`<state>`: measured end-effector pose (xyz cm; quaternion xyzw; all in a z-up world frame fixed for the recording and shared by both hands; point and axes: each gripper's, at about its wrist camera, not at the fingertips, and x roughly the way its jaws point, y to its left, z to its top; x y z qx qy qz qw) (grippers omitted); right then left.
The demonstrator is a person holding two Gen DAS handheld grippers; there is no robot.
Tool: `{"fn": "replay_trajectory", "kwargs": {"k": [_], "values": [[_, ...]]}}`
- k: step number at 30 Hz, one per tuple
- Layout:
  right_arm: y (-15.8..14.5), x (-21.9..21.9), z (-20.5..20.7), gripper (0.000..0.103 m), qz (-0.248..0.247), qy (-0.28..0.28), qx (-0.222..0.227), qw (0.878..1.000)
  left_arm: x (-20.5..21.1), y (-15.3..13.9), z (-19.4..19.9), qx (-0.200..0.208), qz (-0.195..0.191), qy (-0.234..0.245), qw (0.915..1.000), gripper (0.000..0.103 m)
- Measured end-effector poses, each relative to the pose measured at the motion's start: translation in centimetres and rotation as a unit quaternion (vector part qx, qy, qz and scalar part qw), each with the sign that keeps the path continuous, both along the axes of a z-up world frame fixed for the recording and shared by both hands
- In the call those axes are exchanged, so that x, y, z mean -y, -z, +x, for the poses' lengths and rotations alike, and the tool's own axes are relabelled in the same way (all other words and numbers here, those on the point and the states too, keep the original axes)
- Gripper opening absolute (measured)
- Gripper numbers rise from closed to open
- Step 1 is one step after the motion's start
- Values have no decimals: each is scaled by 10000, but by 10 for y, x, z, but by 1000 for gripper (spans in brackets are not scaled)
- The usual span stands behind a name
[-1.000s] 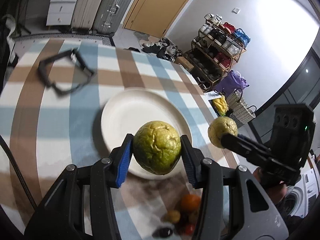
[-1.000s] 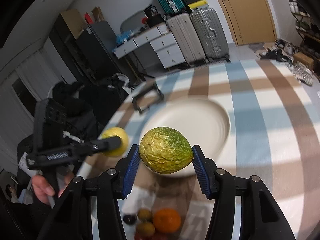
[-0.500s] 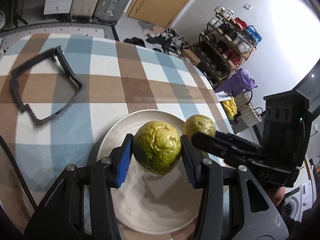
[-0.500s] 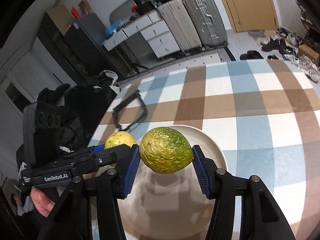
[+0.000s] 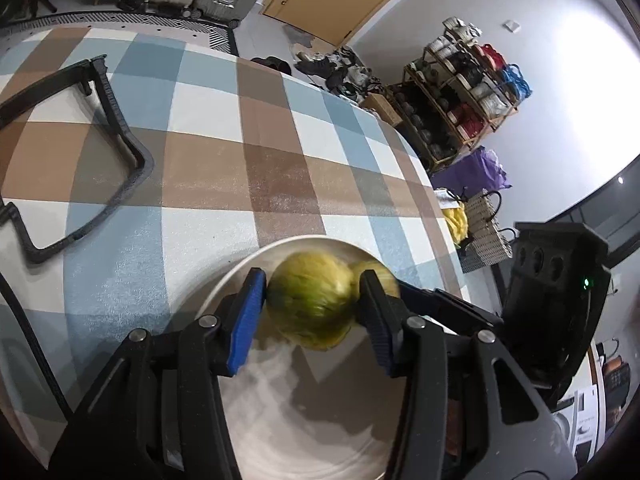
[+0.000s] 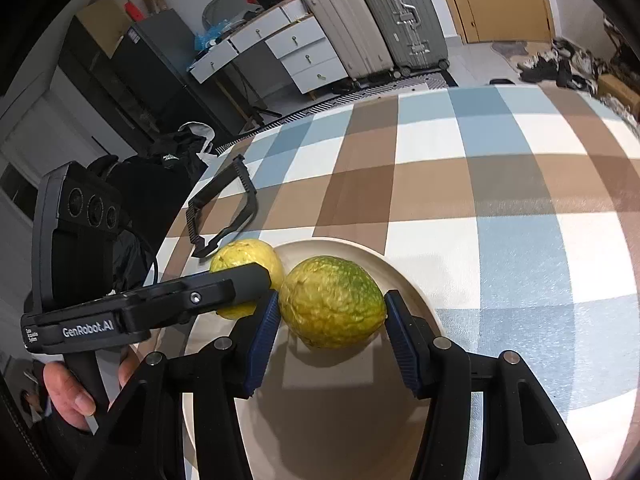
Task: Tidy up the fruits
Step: 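Carry both green fruits onto the white plate and open both tools, then lift both tools off the plate back toward the fruit pile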
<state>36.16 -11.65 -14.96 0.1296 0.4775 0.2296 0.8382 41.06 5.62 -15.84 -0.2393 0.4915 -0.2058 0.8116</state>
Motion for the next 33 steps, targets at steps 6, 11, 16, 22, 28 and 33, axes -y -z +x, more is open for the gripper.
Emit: {"fn": "replay_trajectory", "kwargs": {"k": [6,11,16,22,28,33], "values": [[-18,9,-14,58,66,137,401,9991,-4,-18,-12,130,18,-140,9998,59],[-45,27,-46,68,136,329,741,9966,-1,-45,-43,398,330,-206,9985,74],[-74,39,-96,83,66,484,1218,9914,5,-75,-94,788,863,-322,9926,81],[-106,46,-166,98,-41,660,1859,9803,16,-107,-165,1323,1423,-392,9802,85],[-120,44,-226,102,-154,688,2335,9698,16,-129,-234,1801,1647,-644,9676,102],[-117,41,-269,103,-211,629,2504,9659,21,-133,-283,2018,1860,-614,9597,102]]}}
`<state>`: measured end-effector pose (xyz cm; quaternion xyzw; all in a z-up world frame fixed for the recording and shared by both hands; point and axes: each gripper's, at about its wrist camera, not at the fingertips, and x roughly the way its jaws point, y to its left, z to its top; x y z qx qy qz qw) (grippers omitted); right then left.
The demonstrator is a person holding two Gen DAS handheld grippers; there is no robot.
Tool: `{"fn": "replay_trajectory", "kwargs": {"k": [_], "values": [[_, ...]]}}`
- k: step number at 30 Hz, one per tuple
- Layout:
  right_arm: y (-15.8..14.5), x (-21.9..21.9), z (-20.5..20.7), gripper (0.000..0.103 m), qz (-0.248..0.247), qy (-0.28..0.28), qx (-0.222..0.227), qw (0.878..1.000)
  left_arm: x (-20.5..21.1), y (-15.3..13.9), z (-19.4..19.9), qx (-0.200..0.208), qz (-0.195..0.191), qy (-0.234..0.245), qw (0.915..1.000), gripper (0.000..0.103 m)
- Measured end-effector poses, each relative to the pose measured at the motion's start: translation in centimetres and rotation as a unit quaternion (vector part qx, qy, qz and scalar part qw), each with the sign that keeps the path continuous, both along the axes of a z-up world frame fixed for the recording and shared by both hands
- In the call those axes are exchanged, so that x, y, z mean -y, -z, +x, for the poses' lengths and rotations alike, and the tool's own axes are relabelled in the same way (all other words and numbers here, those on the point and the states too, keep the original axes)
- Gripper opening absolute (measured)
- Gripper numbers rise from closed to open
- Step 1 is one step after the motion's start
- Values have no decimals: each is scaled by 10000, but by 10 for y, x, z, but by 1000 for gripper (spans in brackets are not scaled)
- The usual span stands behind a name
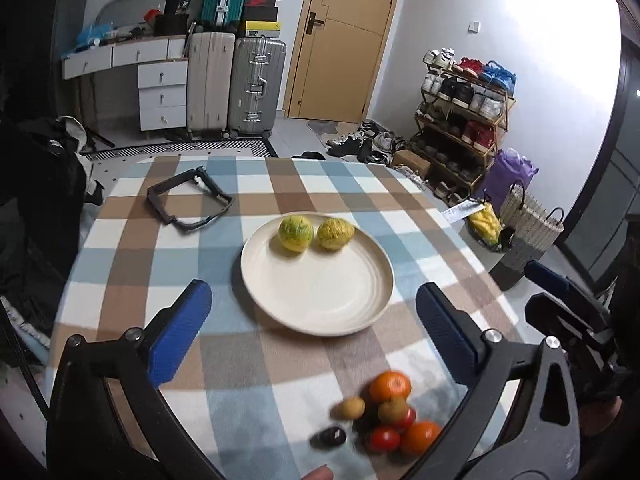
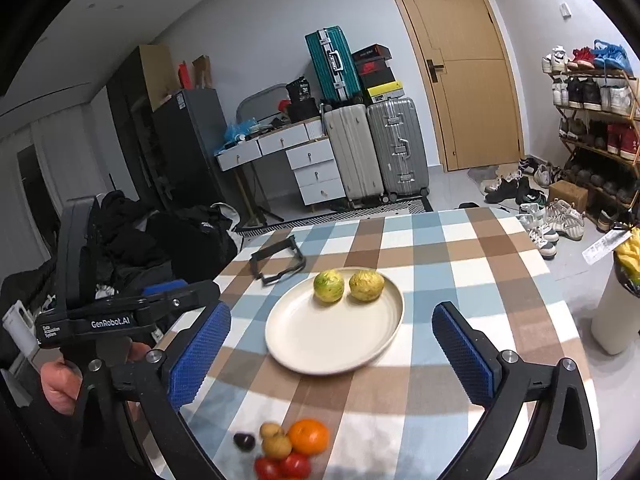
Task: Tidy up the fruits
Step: 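Lift both tools off the plate back toward the fruit pile, then grasp the orange with the right tool while the left grasps the dark plum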
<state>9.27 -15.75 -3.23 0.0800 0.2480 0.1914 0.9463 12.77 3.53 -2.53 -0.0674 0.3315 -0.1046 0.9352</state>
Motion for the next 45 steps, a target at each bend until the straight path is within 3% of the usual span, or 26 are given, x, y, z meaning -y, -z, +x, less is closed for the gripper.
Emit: {"fn": "replay_trajectory", "kwargs": {"k": [6,14,26,32,35,37,42,45], "values": [[13,-8,-44,103,-242,-52,32,9997,5,17,-46,-150,105,47,9998,102],[45,-17,-73,103,-455,-116,-263,9986,3,57,-66,-492,-11,-38,9988,102],[110,-18,-67,103,93,-477,-1359,9895,-7,84,-62,-814,-103,-132,9965,102],[122,-19,-58,101,328,-634,-1539,9855,-13,90,-61,-881,-109,-140,9960,102],[125,-22,-56,94,313,-676,-1578,9847,-16,95,-59,-957,-134,-158,9952,102],[129,-25,-53,82,292,-739,-1680,9826,-18,98,-57,-994,-155,-178,9948,102],[135,-28,-50,73,359,-851,-1767,9799,-21,103,-55,-1064,-221,-173,9939,102],[141,-28,-46,56,481,-904,-1942,9756,-19,106,-54,-1101,-221,-111,9936,102]]}}
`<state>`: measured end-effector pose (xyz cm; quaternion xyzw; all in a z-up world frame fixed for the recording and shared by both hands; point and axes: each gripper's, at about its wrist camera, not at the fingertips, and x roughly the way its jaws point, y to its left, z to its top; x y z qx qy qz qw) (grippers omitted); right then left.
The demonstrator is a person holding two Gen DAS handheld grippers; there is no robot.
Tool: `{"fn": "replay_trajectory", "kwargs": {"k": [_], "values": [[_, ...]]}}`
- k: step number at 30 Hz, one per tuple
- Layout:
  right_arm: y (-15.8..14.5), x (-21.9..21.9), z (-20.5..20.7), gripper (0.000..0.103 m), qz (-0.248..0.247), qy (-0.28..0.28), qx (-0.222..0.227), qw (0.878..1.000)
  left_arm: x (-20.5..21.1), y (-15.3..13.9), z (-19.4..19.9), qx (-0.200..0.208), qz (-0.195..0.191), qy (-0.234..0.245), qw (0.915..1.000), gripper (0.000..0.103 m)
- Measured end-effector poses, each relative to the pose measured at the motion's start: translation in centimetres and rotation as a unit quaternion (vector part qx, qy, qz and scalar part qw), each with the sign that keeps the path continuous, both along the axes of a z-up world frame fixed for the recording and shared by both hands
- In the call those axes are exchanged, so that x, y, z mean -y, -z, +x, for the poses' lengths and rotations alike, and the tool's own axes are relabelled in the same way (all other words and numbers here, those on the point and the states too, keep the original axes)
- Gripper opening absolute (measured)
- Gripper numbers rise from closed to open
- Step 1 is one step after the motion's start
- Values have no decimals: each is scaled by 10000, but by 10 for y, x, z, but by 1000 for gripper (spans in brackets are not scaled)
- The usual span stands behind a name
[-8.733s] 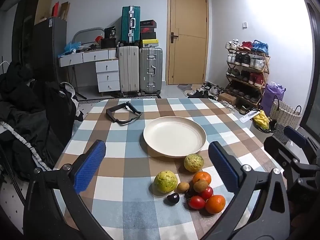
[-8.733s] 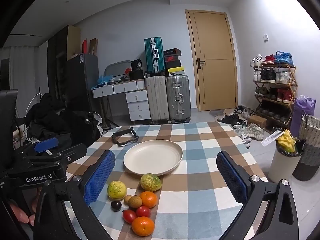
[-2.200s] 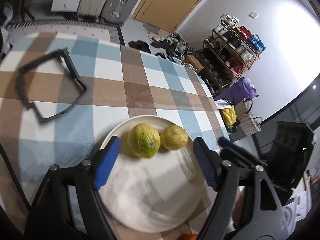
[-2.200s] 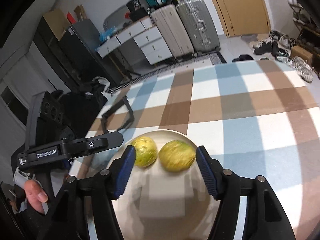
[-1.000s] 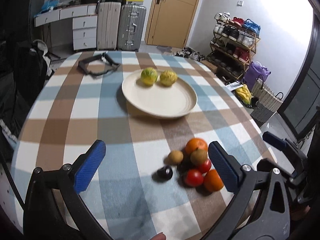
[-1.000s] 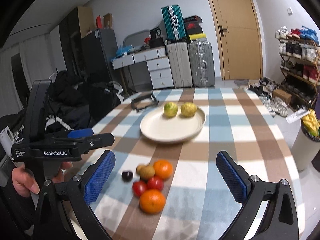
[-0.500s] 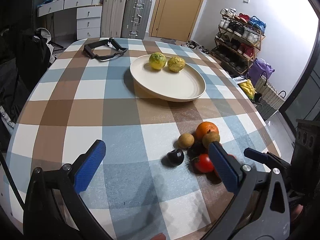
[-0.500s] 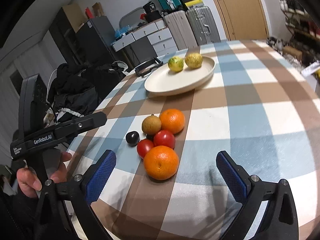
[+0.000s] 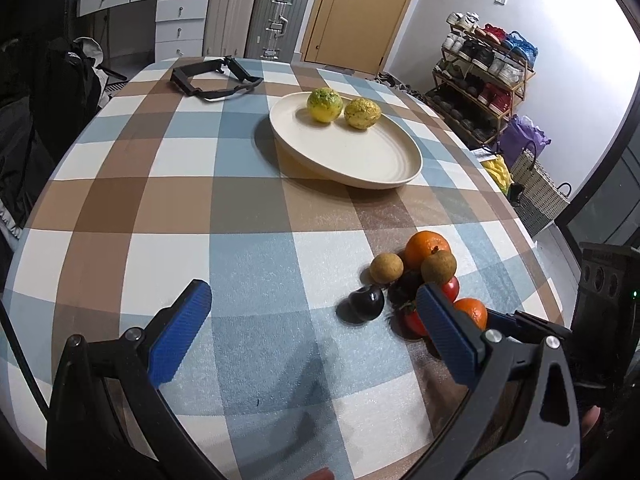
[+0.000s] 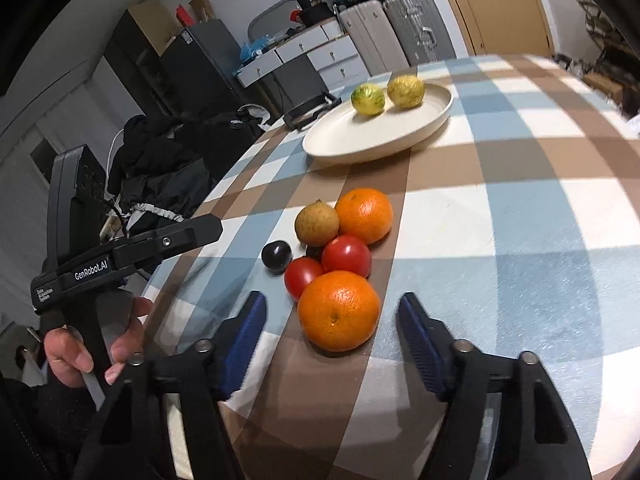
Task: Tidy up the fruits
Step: 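Grasp the orange with the right tool while the left grasps the dark plum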
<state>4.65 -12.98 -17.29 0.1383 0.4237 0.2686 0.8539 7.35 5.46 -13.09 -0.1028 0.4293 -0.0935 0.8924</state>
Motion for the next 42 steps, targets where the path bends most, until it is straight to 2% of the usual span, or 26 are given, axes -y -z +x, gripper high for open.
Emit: {"fn": "replay_trajectory", "kwargs": {"k": [1,3,11,21,24,26,30,34,37,40,42], "values": [[0,1,0,47,6,27,7,10000,0,0,0,-6,-4,21,10000,102],[0,2,-1,43,31,53,-8,10000,1,1,0,-9,-46,73,10000,102],[-3,9,-8,42,93,105,178,9997,7,10,6,-160,-118,223,9996,102],[-10,14,-10,42,154,91,340,9993,23,18,15,-218,103,408,9989,101],[-12,17,-9,42,184,112,366,9991,25,19,17,-230,83,482,9985,94],[-13,19,-9,42,206,115,392,9990,28,20,18,-267,88,571,9980,84],[-15,23,-9,42,239,148,412,9988,31,21,20,-297,20,680,9972,77],[-15,25,-8,42,237,139,429,9987,34,23,21,-380,-65,817,9959,57],[-18,25,-6,42,268,127,450,9985,36,25,23,-470,-135,899,9947,50],[-21,25,-5,42,256,112,488,9984,36,28,25,-511,-175,964,9939,37],[-22,24,-4,42,256,100,509,9983,37,31,26,-562,-203,1015,9930,26]]}}
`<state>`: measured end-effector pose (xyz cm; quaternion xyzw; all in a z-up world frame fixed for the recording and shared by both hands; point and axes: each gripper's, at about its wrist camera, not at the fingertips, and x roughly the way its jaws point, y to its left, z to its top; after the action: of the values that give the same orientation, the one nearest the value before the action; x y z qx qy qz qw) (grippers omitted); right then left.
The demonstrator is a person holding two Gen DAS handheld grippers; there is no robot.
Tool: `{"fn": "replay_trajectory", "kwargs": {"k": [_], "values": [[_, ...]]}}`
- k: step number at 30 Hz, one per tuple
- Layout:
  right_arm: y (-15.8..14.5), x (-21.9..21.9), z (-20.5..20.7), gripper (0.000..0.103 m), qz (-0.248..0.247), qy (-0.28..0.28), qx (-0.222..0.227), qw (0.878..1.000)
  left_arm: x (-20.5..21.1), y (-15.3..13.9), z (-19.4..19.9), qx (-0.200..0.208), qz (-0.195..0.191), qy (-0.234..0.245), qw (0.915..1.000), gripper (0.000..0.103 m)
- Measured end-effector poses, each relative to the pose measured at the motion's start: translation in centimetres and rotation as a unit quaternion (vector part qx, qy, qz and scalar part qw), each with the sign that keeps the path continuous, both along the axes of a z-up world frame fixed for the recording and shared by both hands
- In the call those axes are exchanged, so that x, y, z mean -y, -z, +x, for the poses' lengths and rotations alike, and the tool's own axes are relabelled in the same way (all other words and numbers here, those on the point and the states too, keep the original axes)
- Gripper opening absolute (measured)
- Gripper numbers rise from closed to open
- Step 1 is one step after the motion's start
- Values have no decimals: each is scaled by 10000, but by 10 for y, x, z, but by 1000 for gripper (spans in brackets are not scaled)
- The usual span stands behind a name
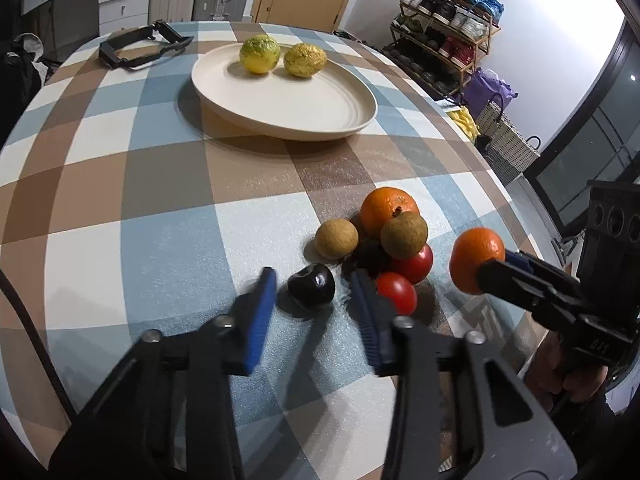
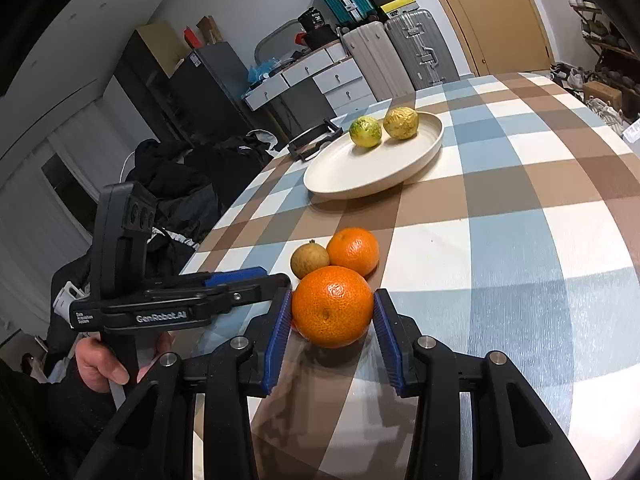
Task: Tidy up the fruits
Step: 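Grasp the orange with the right tool while the left grasps the dark plum, then lower the orange and plum onto the white plate and open both tools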
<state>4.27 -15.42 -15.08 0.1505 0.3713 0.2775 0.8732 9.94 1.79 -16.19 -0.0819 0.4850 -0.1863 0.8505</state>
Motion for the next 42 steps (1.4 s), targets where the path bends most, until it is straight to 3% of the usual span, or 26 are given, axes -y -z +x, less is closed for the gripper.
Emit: {"fn": "replay_trajectory", "kwargs": {"k": [8,19,33,42], "values": [[-4,0,6,42,-10,7,19,10000,-7,2,7,-147,-162,76,9997,22],[-26,6,44,42,-29,192,74,9998,-31,-20,37,-4,-434,-159,9989,22],[-52,-11,131,42,-139,47,67,9999,-57,-66,142,538,-393,-406,9970,22],[-36,-50,200,42,-408,-254,-383,9981,-60,-59,213,425,-379,-324,9979,22]]}}
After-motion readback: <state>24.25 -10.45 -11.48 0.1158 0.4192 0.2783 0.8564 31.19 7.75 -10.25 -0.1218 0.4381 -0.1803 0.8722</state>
